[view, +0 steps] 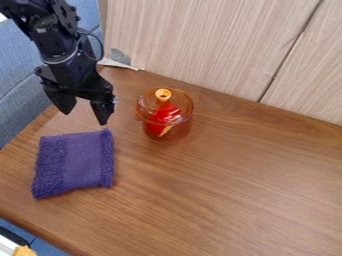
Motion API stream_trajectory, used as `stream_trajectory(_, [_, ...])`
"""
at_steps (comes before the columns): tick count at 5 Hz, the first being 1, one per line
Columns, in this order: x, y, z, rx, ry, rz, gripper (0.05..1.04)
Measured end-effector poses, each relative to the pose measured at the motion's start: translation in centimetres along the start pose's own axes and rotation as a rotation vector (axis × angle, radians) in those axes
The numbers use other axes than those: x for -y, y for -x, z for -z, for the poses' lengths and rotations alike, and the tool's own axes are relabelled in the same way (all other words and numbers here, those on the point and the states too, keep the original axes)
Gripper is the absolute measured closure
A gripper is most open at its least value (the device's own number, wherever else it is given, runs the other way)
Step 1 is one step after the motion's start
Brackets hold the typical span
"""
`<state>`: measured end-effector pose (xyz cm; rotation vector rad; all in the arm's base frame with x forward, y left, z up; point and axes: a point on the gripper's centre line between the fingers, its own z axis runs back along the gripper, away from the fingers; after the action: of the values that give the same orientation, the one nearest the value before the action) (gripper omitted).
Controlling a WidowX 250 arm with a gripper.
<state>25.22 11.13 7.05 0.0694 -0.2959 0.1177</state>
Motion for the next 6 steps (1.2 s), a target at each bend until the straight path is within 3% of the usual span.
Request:
stream_trajectory(1, [0.2,0.4,0.6,-0.027,0.015,-0.003,0.084])
stream_trajectory(2, [1.3,-0.8,0.5,-0.041,0.073,0.052,0.084])
stream_trajectory(4, [3.3,-4.1,0.4,-0.011,0.132,0.14,0.084])
stream_trajectory(6, [5.5,-7.3,2.1,-0.017,0.107,0.217,0.084])
